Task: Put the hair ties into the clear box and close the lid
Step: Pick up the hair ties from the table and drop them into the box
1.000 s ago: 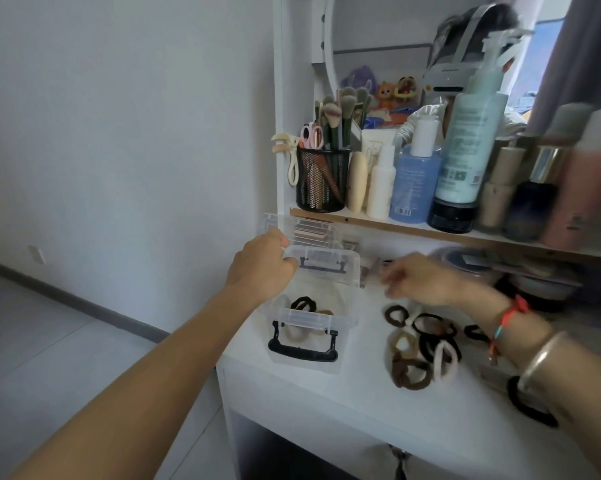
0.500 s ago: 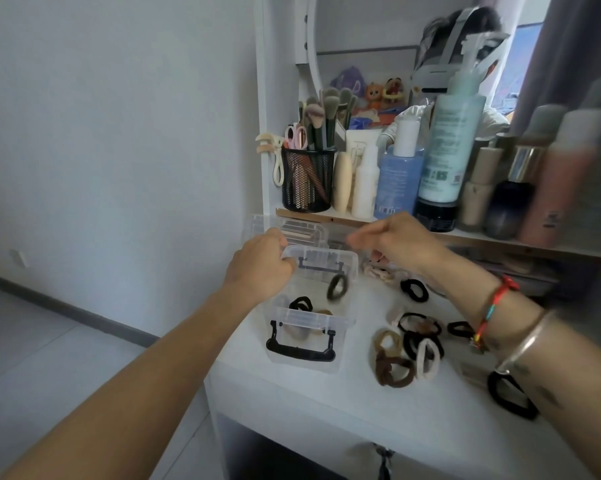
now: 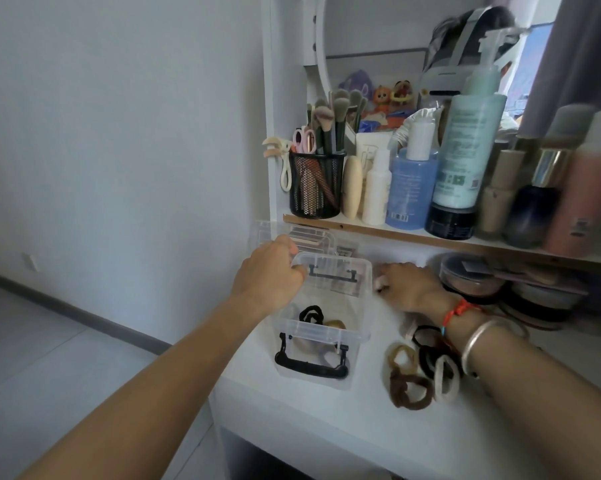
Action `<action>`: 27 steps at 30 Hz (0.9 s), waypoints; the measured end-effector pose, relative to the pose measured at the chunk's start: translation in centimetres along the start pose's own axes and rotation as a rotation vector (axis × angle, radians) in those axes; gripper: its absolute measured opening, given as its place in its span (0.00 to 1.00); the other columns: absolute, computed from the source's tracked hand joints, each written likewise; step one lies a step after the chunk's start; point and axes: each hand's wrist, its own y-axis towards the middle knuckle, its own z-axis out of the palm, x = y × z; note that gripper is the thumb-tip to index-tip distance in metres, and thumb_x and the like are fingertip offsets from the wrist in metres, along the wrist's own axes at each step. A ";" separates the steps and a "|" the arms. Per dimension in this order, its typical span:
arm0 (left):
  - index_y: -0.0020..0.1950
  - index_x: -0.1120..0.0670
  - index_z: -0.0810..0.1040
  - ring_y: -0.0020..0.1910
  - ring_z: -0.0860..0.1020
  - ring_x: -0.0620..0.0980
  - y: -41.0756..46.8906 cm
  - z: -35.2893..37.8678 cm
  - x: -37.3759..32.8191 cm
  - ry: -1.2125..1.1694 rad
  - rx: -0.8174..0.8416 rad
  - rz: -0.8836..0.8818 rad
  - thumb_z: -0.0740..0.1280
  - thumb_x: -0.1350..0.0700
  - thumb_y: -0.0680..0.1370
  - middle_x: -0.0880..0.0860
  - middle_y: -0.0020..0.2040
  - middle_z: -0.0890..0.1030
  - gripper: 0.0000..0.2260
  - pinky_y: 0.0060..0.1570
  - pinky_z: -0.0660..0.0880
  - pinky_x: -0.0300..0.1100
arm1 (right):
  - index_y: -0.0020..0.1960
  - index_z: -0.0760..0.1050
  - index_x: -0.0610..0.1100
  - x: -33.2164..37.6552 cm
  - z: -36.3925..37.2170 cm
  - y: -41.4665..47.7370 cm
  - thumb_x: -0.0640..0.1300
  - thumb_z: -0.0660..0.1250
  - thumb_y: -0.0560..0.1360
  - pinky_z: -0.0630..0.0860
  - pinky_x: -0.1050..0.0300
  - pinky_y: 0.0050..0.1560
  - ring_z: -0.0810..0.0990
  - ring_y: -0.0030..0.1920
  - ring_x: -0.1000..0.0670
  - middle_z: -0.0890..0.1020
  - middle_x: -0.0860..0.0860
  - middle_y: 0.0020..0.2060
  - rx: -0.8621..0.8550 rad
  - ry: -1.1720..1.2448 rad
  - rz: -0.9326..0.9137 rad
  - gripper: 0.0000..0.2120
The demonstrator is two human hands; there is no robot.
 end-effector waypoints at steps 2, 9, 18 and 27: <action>0.60 0.57 0.71 0.47 0.77 0.57 -0.1 -0.1 -0.1 -0.013 0.009 -0.005 0.62 0.57 0.76 0.56 0.58 0.76 0.14 0.52 0.78 0.53 | 0.53 0.76 0.48 0.1 -0.4 -0.7 0.42 0.60 0.73 0.71 0.51 0.55 0.76 0.58 0.42 0.80 0.45 0.56 0.016 -0.009 -0.053 0.11; 0.61 0.57 0.71 0.48 0.79 0.60 -0.4 -0.4 -0.3 0.026 0.027 -0.011 0.62 0.56 0.76 0.56 0.60 0.77 0.14 0.55 0.76 0.52 | 0.48 0.80 0.43 0.5 -5.3 -3.6 0.40 0.68 0.70 0.71 0.63 0.40 0.76 0.43 0.52 0.78 0.52 0.37 -0.148 0.423 -0.107 0.07; 0.61 0.57 0.71 0.47 0.79 0.60 -0.9 -0.5 -0.7 0.063 0.031 -0.013 0.62 0.57 0.76 0.56 0.59 0.77 0.13 0.55 0.76 0.52 | 0.62 0.73 0.43 3.5 -8.0 -5.9 0.45 0.70 0.70 0.70 0.71 0.45 0.76 0.49 0.55 0.80 0.54 0.46 0.117 0.762 -0.268 0.21; 0.62 0.58 0.71 0.52 0.78 0.61 -0.9 0.0 -1.1 0.012 0.026 -0.013 0.62 0.57 0.76 0.57 0.61 0.76 0.14 0.54 0.78 0.55 | 0.63 0.71 0.39 -2.6 -3.4 -4.1 0.43 0.61 0.75 0.70 0.55 0.60 0.74 0.61 0.44 0.76 0.42 0.63 0.047 0.276 0.034 0.17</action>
